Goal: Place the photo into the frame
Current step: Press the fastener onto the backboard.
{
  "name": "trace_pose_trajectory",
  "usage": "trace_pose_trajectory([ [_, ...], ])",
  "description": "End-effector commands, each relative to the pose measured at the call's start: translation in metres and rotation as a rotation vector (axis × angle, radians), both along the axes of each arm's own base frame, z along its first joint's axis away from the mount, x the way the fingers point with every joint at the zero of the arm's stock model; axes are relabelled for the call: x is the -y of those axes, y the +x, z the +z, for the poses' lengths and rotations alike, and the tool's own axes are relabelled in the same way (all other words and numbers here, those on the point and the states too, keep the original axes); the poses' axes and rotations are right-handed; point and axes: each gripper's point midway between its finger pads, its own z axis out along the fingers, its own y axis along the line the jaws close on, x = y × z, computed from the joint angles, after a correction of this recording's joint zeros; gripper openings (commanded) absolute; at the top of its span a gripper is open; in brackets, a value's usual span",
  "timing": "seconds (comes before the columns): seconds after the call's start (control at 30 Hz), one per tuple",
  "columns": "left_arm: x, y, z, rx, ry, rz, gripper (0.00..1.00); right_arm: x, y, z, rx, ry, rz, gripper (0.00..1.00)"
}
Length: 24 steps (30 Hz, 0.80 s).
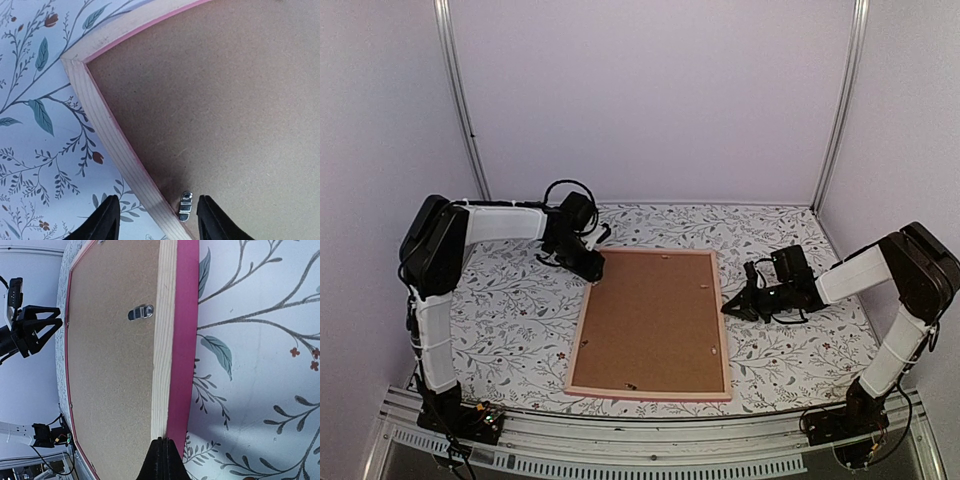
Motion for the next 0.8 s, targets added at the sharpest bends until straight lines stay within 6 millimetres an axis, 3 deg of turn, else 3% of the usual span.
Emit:
trace_pose_trajectory([
  [0.0,-0.007,-0.001,0.012,-0.020,0.021,-0.008,0.56,0.005,-0.023,-0.015,-0.086,-0.053,0.030,0.00],
  [0.33,-0.024,-0.013,-0.003,-0.114,0.070,-0.049,0.54,0.002,-0.024,-0.011,-0.083,-0.020,0.026,0.00],
  [0.77,-0.015,-0.001,-0.010,-0.107,0.052,-0.027,0.54,0.003,-0.026,-0.017,-0.097,-0.018,0.024,0.00],
])
